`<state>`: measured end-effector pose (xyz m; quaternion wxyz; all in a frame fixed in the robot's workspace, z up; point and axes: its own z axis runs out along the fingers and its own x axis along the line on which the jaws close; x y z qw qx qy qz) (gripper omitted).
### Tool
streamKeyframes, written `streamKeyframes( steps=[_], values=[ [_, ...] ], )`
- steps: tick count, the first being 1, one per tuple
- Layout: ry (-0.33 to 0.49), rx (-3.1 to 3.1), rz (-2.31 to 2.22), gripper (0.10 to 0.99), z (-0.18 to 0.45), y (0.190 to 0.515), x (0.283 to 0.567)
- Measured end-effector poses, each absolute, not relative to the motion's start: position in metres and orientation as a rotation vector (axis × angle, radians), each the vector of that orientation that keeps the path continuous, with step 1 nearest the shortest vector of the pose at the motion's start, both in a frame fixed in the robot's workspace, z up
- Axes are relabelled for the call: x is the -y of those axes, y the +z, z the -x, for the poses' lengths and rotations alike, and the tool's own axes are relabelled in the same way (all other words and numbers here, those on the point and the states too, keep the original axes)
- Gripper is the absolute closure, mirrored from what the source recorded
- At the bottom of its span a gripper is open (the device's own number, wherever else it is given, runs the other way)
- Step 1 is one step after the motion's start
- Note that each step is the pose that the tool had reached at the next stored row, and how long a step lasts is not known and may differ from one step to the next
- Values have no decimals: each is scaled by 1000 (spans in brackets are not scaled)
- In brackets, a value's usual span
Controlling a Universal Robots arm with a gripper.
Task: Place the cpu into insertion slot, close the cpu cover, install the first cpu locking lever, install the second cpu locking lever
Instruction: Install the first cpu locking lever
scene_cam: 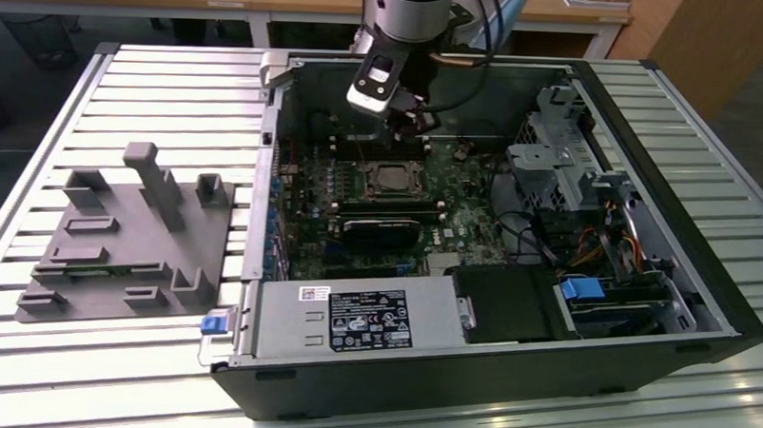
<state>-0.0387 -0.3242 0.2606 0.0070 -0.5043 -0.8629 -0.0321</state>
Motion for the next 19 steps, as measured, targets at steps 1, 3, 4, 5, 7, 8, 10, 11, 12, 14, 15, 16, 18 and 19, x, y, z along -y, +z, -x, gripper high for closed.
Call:
streamKeyframes(
  steps=[1,3,4,5,7,8,10,11,12,14,15,16,18,19],
  values=[
    [-100,2723,1534,965,39,261,324],
    [-100,2742,1497,965,39,261,324],
    [-99,2752,1477,965,39,261,324],
    [-99,2762,1459,965,39,261,324],
    [-99,2780,1421,965,39,261,324],
    [-99,2789,1403,965,39,261,324],
    [-98,2809,1360,965,39,261,324],
    [-98,2820,1336,965,39,261,324],
    [-98,2830,1313,965,39,261,324],
    [-97,2849,1269,965,39,261,324],
    [-97,2858,1249,965,39,261,324],
    [-97,2865,1231,965,39,260,324],
    [-97,2871,1216,965,39,260,324],
    [-97,2874,1207,965,39,260,324]
  ],
)
